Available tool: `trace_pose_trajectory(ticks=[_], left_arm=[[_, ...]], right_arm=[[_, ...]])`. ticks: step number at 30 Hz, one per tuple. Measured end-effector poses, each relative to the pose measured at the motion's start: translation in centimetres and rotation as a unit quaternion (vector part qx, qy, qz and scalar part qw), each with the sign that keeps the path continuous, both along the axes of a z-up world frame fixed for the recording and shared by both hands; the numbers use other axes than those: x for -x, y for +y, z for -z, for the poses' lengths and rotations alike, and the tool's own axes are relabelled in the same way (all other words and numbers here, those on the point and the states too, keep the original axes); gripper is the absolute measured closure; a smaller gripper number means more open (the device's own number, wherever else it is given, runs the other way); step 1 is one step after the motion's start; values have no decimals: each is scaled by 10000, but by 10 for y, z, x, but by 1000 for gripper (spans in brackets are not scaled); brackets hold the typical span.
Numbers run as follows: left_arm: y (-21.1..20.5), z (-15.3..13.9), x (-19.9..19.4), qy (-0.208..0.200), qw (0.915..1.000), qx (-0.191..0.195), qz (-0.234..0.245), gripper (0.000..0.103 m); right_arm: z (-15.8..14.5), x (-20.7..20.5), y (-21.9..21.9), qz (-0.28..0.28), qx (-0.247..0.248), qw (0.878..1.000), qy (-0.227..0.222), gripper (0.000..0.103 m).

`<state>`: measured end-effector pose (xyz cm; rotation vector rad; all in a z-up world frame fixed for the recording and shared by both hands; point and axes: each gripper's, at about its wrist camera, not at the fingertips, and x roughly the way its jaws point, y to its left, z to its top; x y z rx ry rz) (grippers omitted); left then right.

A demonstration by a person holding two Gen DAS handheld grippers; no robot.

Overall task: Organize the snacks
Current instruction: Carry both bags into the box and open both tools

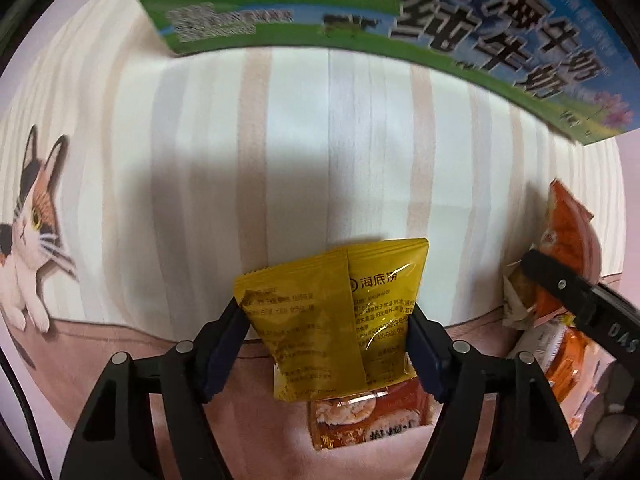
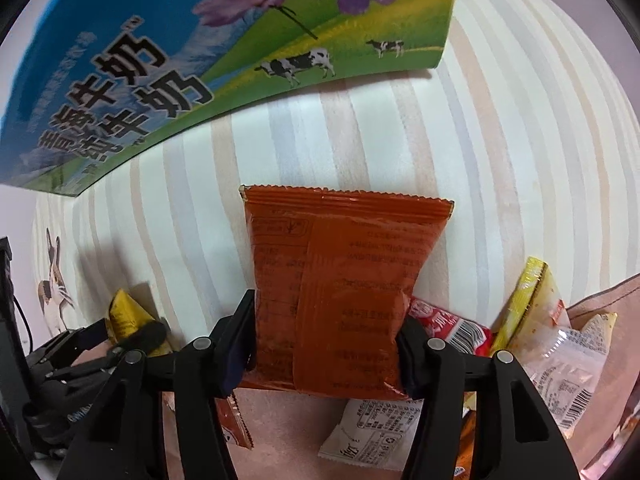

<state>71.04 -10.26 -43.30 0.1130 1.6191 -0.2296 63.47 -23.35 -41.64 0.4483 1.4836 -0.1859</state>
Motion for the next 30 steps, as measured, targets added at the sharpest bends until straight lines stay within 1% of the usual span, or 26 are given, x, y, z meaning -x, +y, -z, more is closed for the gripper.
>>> trace_pose_trajectory(ticks=[1, 5, 8, 11, 14, 16, 19, 21, 22, 23, 26, 28, 30], left_arm=[[2, -6, 1, -24, 10000, 32, -18, 31], [9, -34, 4, -190, 9996, 197, 3, 31], [10, -65, 5, -330, 9986, 416, 63, 31], [5, -99, 3, -510, 9964, 658, 162, 31], [4, -134, -5, -694, 9930, 931, 212, 31], [-5, -163, -21, -857, 9894, 1132, 291, 31], [-20, -191, -55, -1075, 9855, 1253, 399, 31], [-36, -202, -82, -1156, 9839, 1273, 481, 31], [-44, -205, -98, -1203, 9838, 1224, 520, 31], [-53, -204, -101, -1192, 9843, 1167, 583, 31], [-76, -196, -141, -1080, 9869, 952, 725, 31], [-89, -181, -162, -893, 9888, 845, 845, 31], [-97, -157, -183, -653, 9922, 609, 873, 31]], right_arm=[[-5, 5, -3, -25, 39, 10000, -41, 48], [-26, 17, 8, -113, -5, 9997, -225, 49], [-43, 25, 13, -187, -42, 9990, -393, 49], [-68, 29, 16, -231, -153, 9979, -592, 49], [-99, 31, 15, -260, -290, 9954, -878, 49], [-130, 23, 13, -278, -368, 9923, -1150, 49], [-168, 11, 3, -298, -386, 9868, -1541, 49], [-192, -7, -3, -317, -320, 9825, -1806, 49], [-201, -16, -6, -324, -259, 9809, -1898, 49], [-207, -26, -10, -310, -204, 9800, -1956, 49], [-214, -68, -17, -266, -33, 9782, -2061, 49], [-210, -99, -23, -319, 129, 9785, -2032, 49], [-205, -127, -32, -323, 221, 9797, -1968, 49]])
